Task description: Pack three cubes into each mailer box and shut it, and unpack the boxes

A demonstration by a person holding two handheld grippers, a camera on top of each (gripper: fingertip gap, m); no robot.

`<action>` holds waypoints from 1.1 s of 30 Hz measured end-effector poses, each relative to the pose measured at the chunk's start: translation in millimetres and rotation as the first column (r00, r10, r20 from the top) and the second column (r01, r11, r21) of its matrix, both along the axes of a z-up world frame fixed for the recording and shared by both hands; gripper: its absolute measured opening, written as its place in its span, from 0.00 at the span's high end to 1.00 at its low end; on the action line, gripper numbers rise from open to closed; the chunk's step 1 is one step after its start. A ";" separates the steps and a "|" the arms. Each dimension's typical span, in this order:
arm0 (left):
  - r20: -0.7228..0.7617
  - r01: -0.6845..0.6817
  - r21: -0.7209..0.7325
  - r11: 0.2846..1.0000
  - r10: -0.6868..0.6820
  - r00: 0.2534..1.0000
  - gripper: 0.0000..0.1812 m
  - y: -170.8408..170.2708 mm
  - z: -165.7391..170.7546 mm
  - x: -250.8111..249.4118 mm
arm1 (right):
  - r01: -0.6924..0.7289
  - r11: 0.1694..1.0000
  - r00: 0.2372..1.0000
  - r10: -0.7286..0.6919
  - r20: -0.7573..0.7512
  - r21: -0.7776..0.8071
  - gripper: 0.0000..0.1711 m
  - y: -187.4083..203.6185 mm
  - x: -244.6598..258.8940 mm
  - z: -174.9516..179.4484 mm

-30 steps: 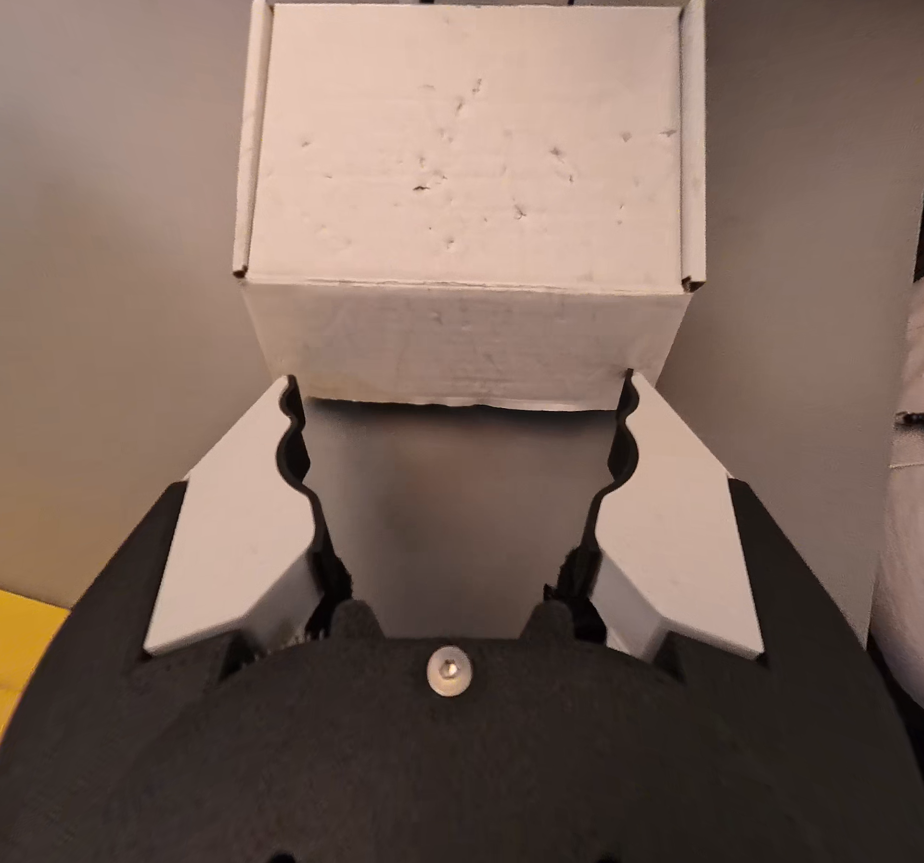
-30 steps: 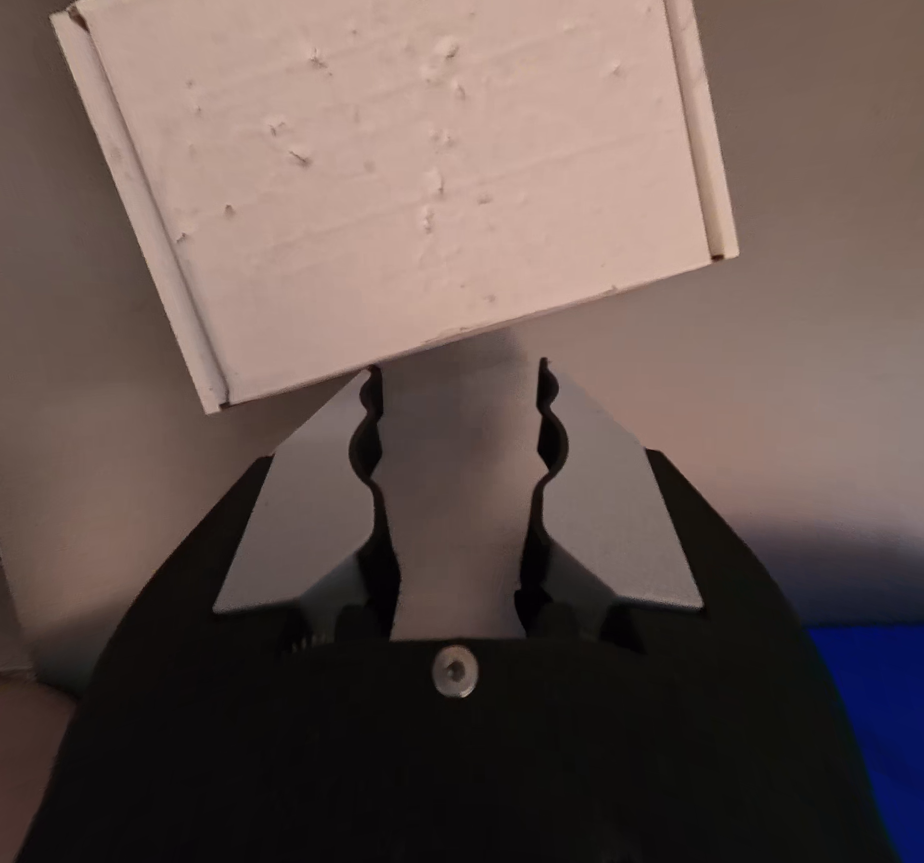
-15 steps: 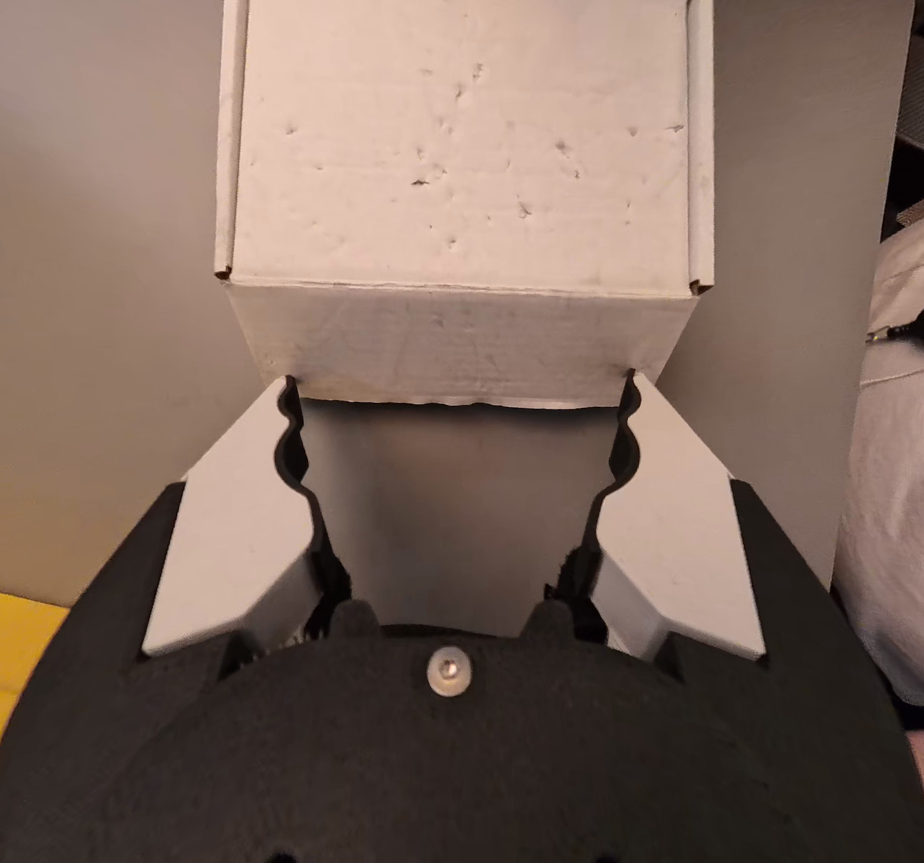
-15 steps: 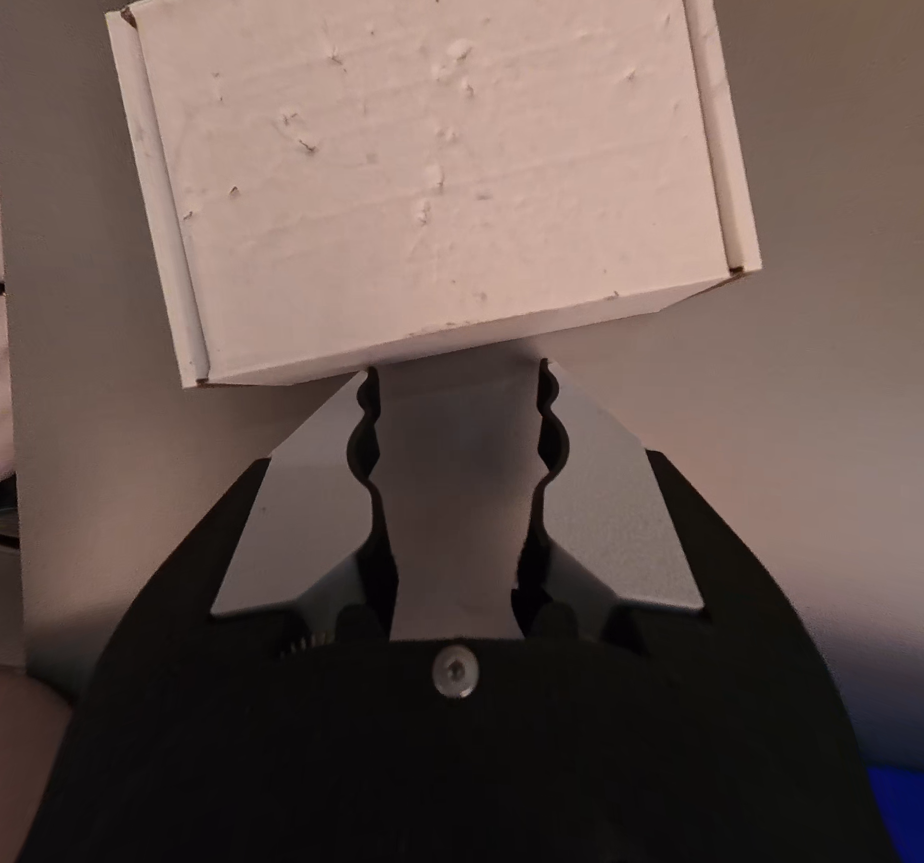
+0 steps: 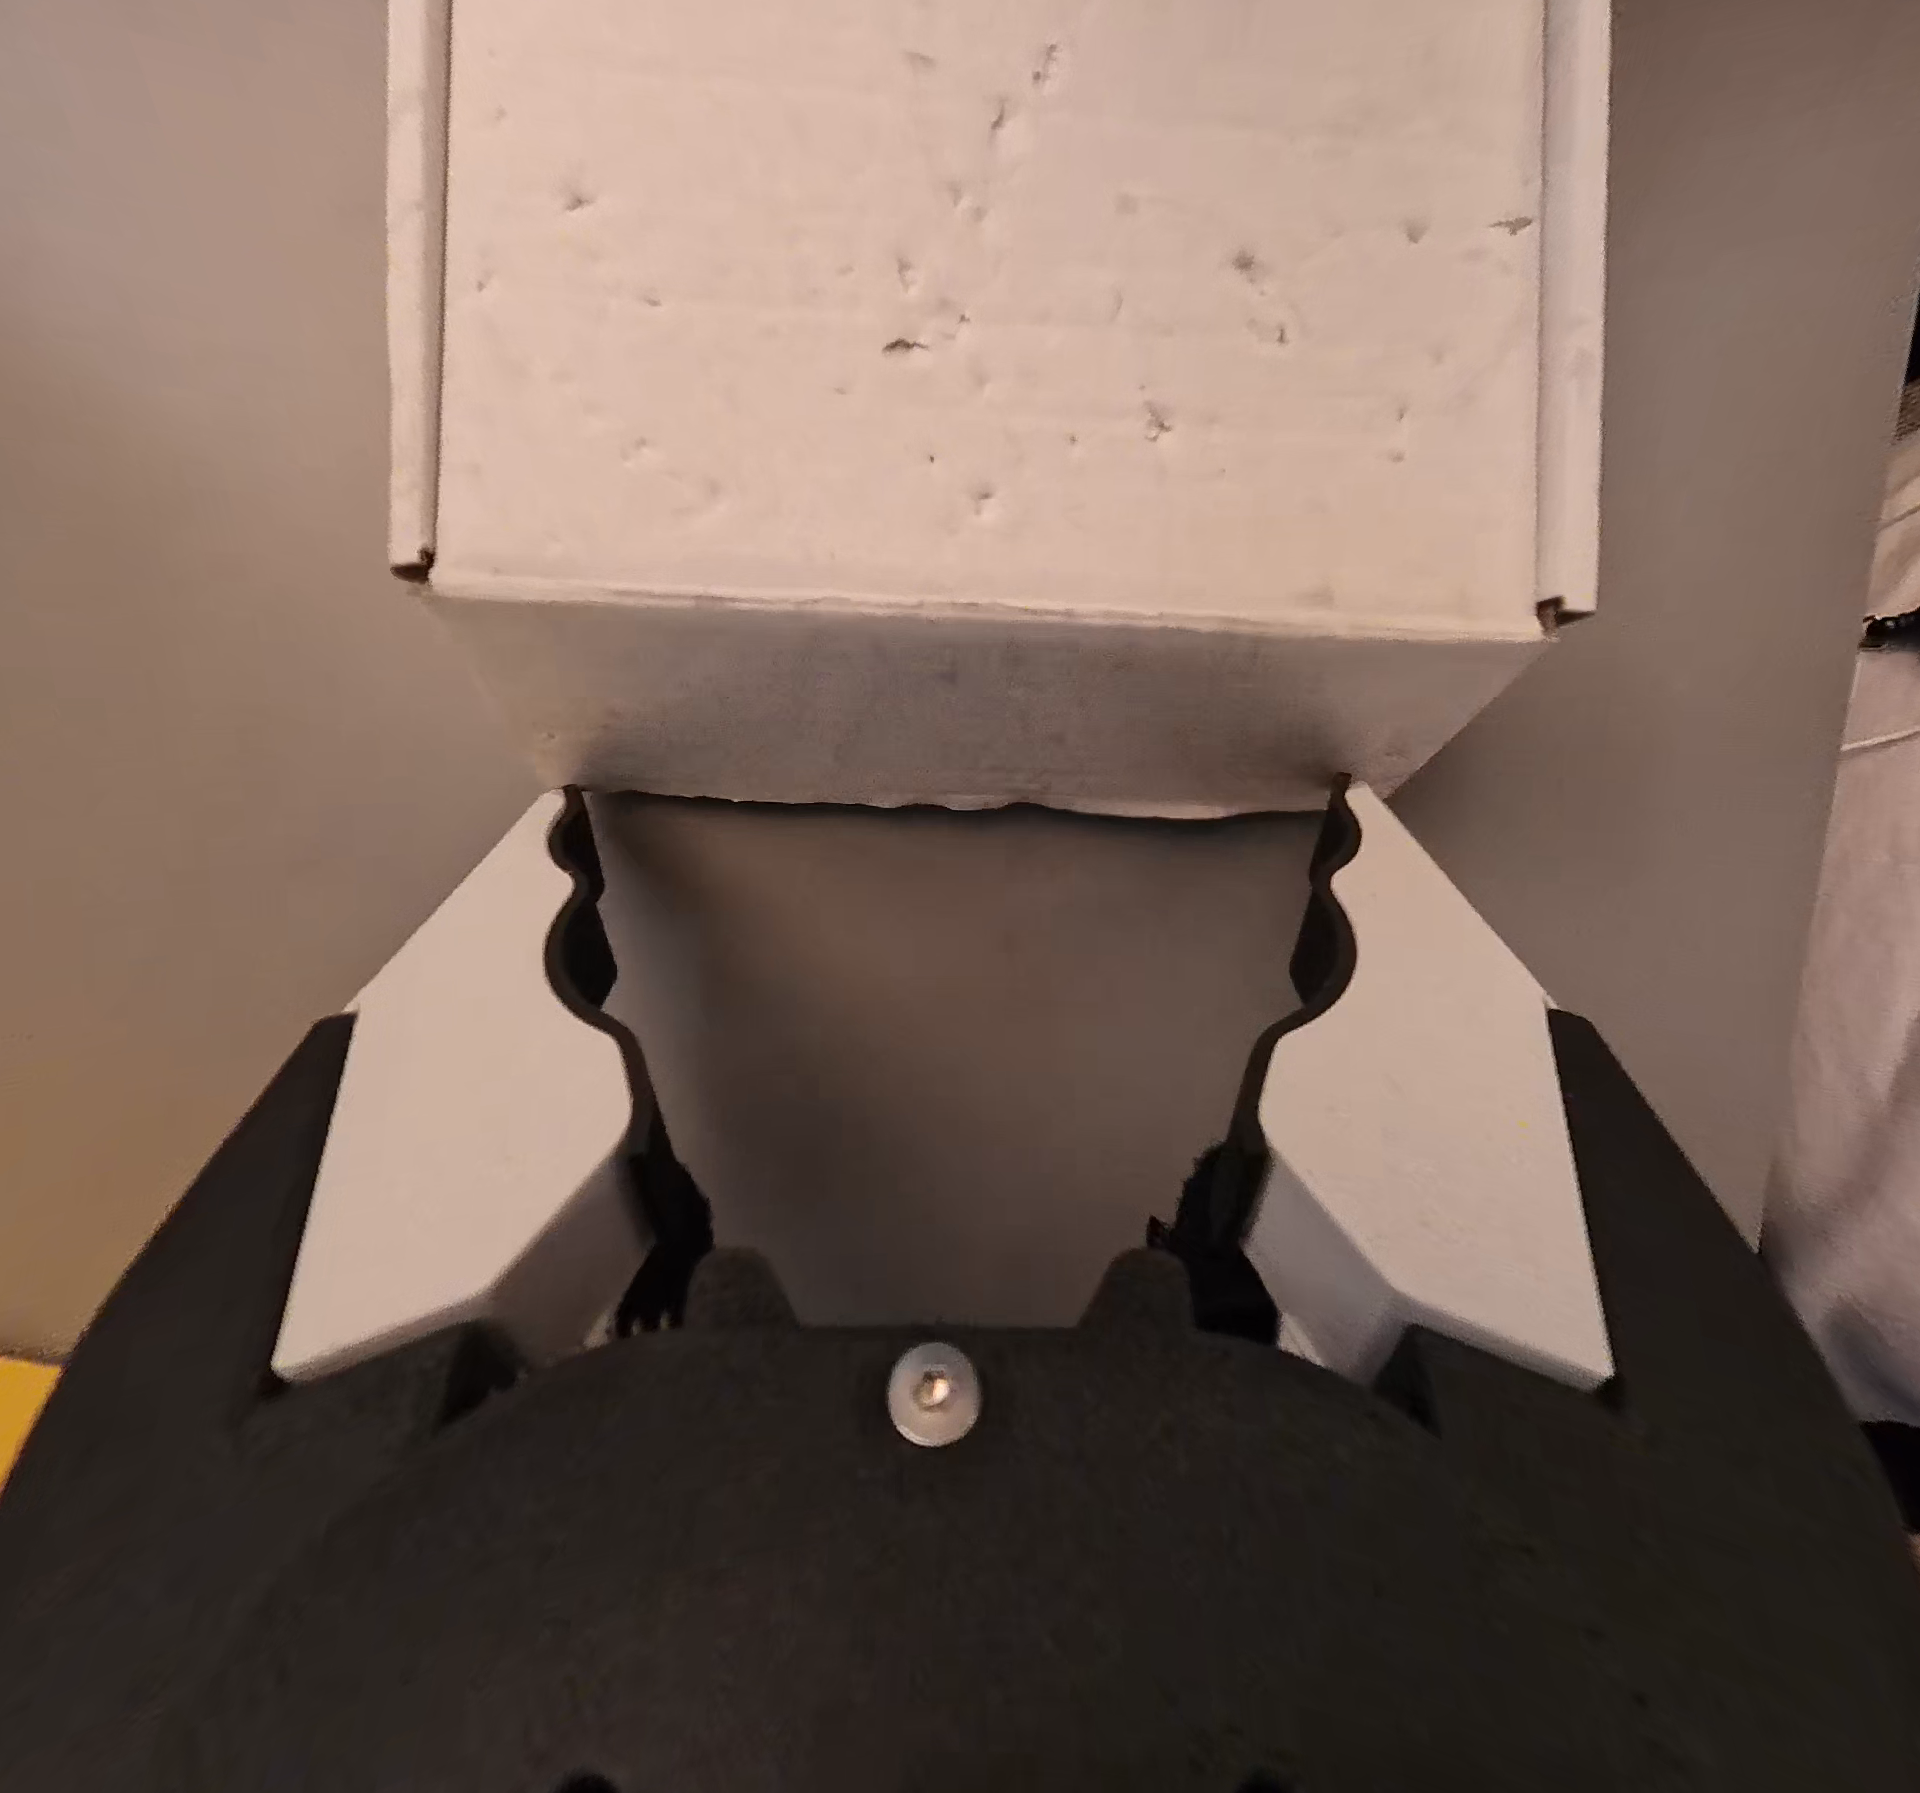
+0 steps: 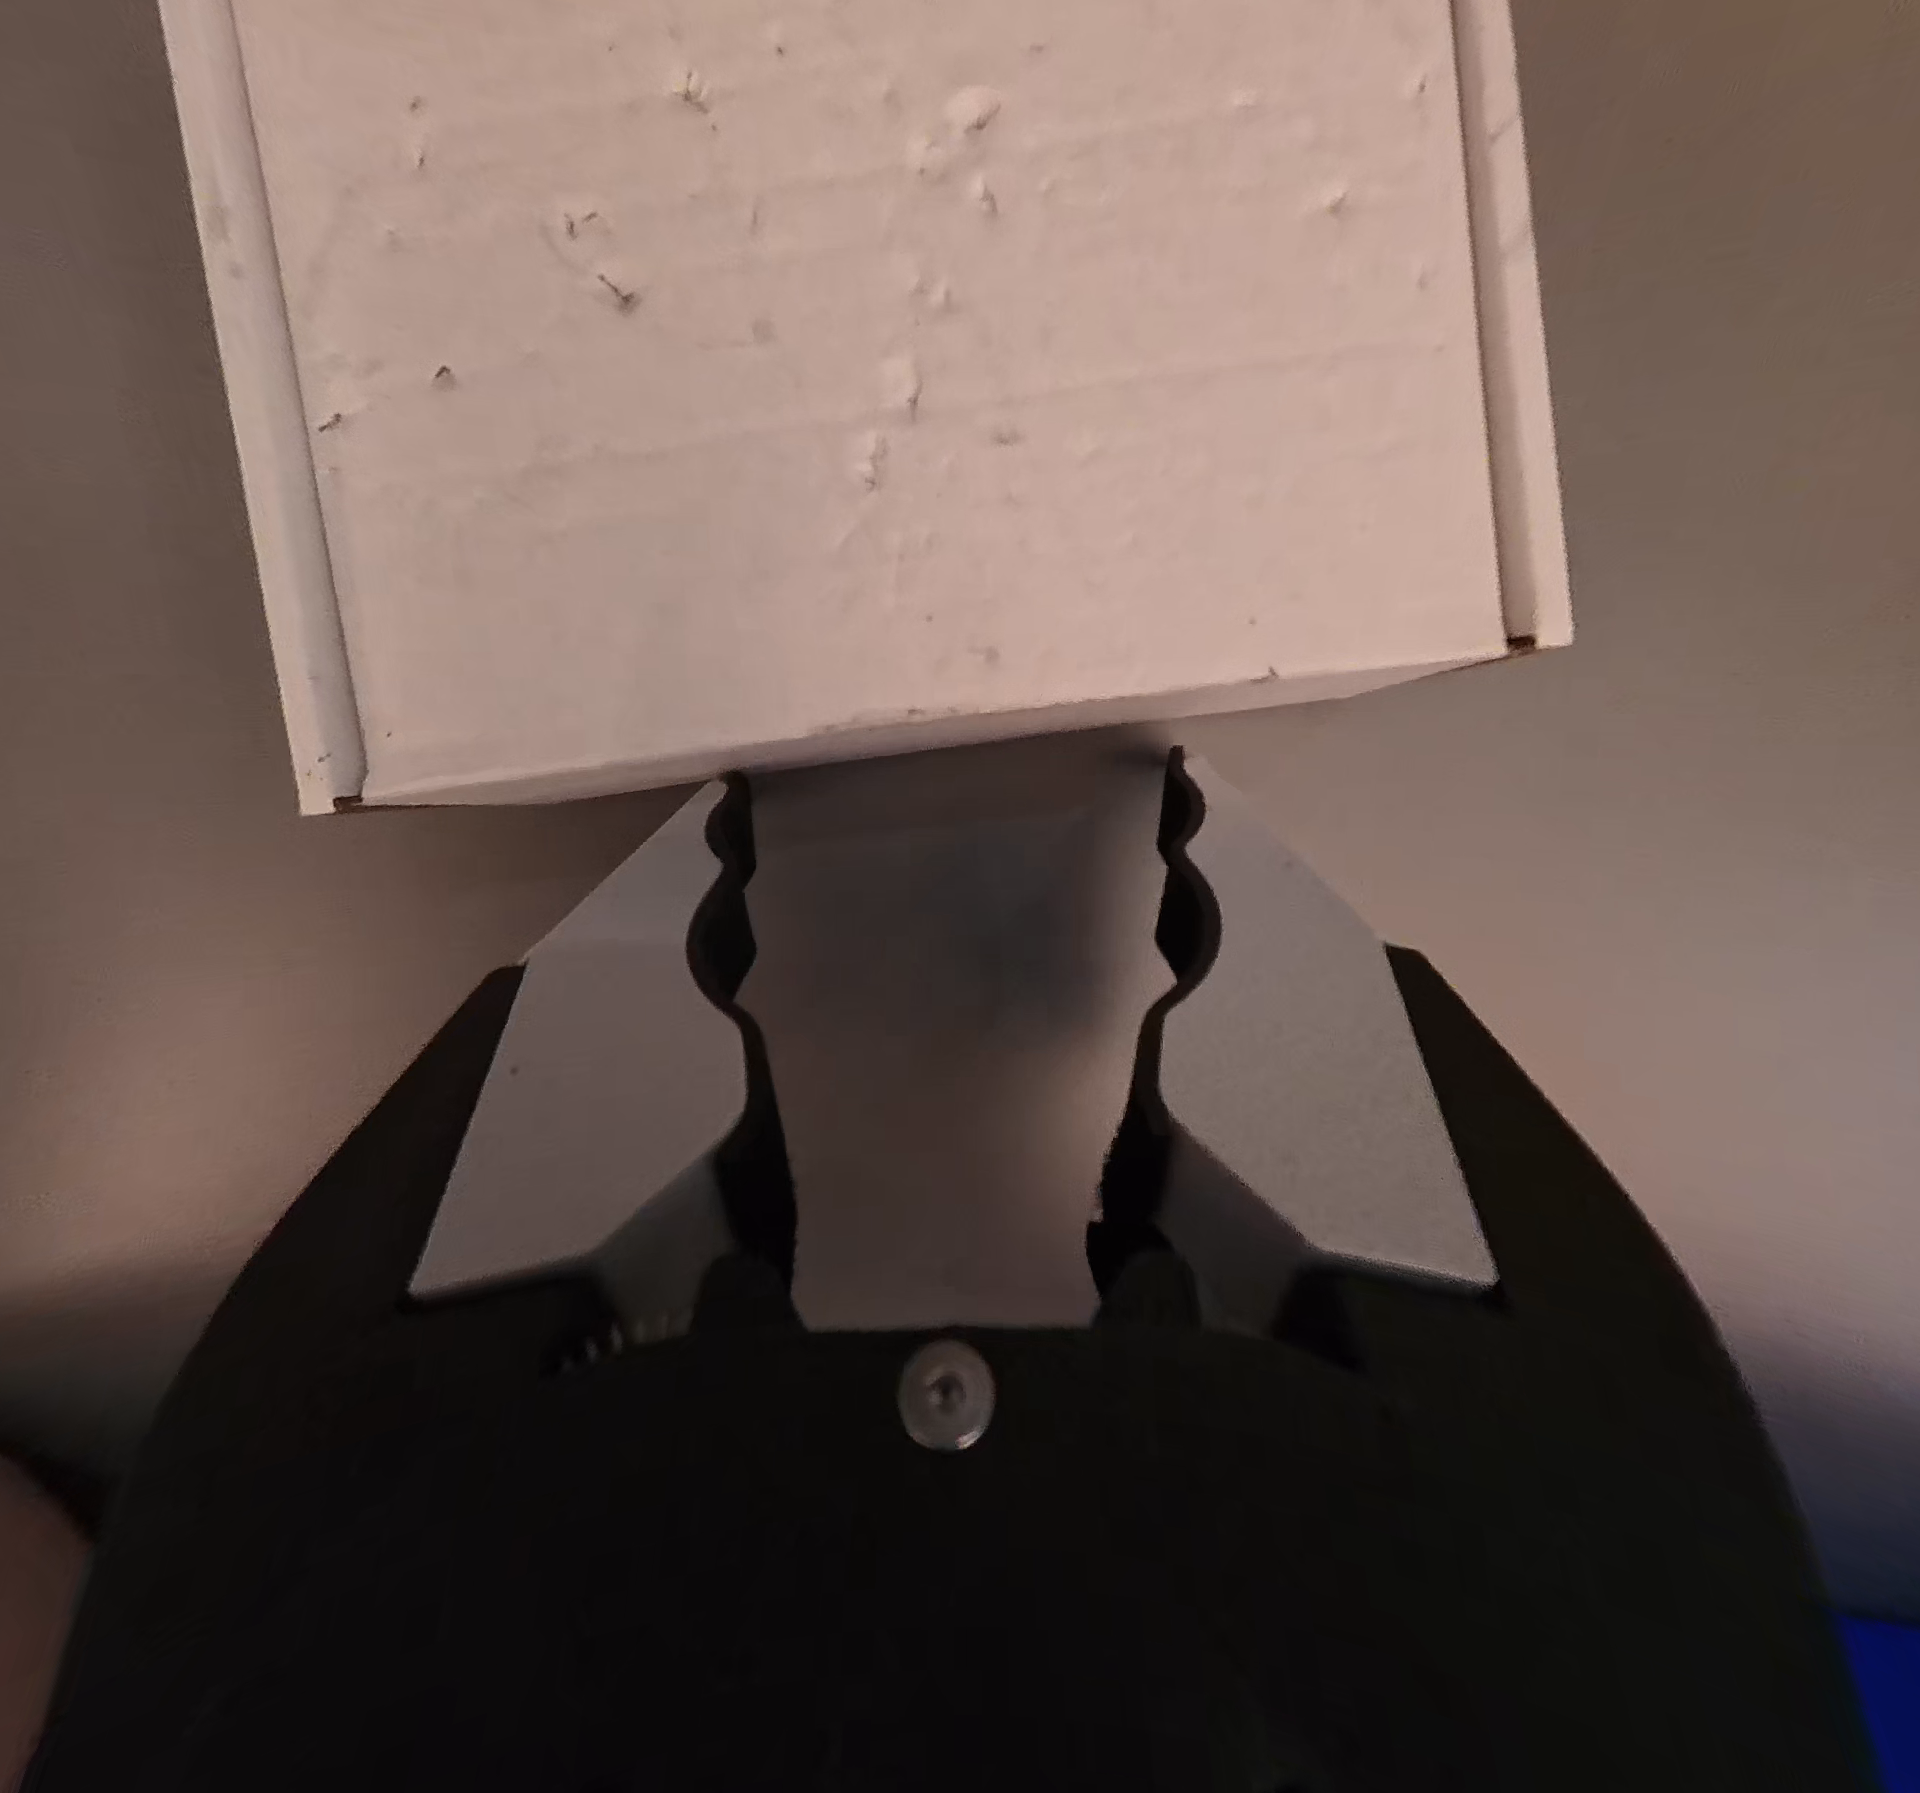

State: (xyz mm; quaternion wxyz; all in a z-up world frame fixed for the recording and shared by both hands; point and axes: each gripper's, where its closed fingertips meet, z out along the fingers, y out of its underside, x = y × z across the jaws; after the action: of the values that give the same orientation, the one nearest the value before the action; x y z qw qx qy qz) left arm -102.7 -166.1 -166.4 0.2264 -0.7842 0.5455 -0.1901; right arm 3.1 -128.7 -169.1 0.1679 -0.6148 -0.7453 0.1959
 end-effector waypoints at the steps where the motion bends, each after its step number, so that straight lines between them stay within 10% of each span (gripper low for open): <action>1: -0.003 0.003 -0.002 1.000 -0.003 1.000 0.26 0.3 -0.8 1.0 | -0.006 1.000 1.000 0.006 -0.004 0.001 0.54 -0.3 -0.7 0.2; 21: -0.029 0.063 0.044 0.997 -0.062 0.998 0.14 2.1 -1.9 13.4 | -0.034 0.999 0.999 0.034 -0.032 -0.011 0.56 -6.4 -8.3 1.4; 27: -0.005 0.051 0.014 0.999 -0.051 0.999 0.18 0.5 -3.5 8.3 | 0.003 1.000 1.000 -0.003 -0.020 -0.003 0.55 -3.1 -5.5 0.4; 33: 0.017 -0.019 0.088 0.996 0.018 1.000 0.44 9.9 9.7 -7.8 | 0.035 0.999 0.999 -0.035 -0.001 -0.012 0.55 -0.6 1.8 1.9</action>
State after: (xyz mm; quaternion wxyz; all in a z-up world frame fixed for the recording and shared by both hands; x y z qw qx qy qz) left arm -110.5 -156.1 -156.7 0.2671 -0.7769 0.5443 -0.1700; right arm 5.0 -129.3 -167.2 0.1678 -0.6288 -0.7330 0.1977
